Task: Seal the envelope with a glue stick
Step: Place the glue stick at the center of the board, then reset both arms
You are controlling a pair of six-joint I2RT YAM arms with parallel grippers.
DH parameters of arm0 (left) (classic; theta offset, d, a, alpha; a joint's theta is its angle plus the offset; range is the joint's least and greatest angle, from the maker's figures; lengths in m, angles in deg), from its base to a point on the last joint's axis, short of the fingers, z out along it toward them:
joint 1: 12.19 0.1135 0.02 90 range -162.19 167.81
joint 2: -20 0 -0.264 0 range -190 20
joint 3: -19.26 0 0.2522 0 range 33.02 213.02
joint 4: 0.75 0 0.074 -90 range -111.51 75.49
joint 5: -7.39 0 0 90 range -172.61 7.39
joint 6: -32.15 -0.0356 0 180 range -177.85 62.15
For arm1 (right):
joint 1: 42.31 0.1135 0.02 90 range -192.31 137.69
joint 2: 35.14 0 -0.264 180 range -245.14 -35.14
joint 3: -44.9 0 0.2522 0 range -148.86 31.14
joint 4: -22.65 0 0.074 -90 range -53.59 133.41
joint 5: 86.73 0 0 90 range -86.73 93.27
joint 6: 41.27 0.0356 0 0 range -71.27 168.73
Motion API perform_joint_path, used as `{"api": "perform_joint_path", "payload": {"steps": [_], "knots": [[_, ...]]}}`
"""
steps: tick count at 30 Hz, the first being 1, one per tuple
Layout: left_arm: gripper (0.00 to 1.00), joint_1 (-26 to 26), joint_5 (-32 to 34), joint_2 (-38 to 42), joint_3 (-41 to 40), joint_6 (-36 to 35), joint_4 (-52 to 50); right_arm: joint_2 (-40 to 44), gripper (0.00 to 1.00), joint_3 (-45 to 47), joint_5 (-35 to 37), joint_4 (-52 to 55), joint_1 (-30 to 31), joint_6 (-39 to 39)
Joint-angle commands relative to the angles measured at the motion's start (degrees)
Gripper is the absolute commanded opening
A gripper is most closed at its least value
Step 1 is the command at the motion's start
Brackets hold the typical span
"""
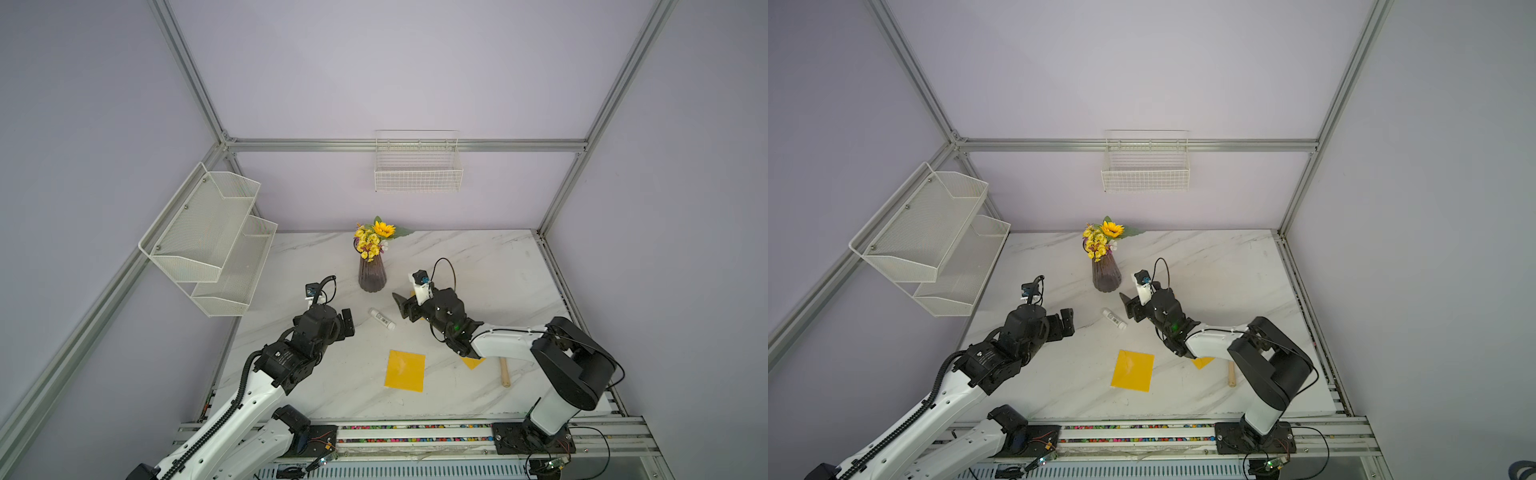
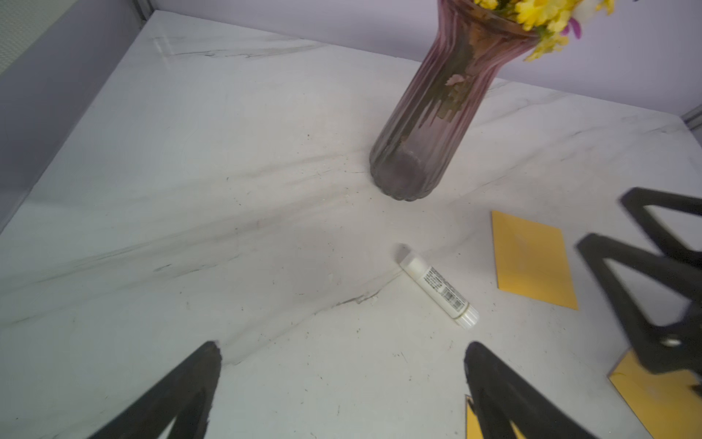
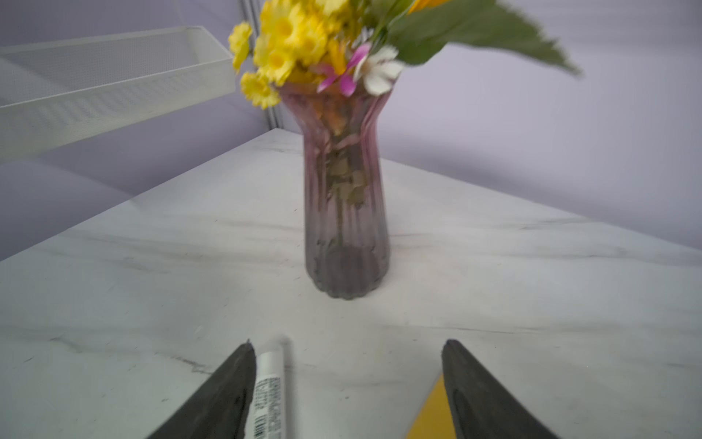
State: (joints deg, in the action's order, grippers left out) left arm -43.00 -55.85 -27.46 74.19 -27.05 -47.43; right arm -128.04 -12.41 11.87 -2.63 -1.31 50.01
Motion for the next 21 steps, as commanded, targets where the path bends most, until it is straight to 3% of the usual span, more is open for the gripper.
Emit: {"api": "perform_joint_path", "payload": {"steps": [1, 6, 10, 13, 16, 21], "knots": [[1.00, 1.46, 11.35, -2.86, -1.11, -4.78, 6.39, 4.98, 0.95, 2.23, 7.48, 9.81, -4.25, -0.94], [1.00, 6.36, 19.34, -9.49, -2.56, -8.01, 12.59, 11.69, 0.97, 5.88, 13.00, 12.95, -11.82, -4.98], [1.00, 11.77, 23.86, -14.00, -6.25, -13.00, 23.74, 11.24, 0.97, 8.56, 14.30, 12.86, -19.87, -5.53], [1.00, 14.72, 22.48, -17.46, -11.26, -19.10, 37.99, 9.43, 0.97, 10.54, 15.03, 11.01, -24.89, -3.94], [1.00, 17.66, 18.24, -22.74, -14.52, -24.82, 51.53, 5.93, 0.97, 13.86, 14.90, 2.62, -28.59, -4.00], [1.00, 23.21, 12.64, -31.21, -15.94, -27.60, 64.77, -0.66, 0.97, 15.35, 12.50, -6.17, -32.82, -2.56]]}}
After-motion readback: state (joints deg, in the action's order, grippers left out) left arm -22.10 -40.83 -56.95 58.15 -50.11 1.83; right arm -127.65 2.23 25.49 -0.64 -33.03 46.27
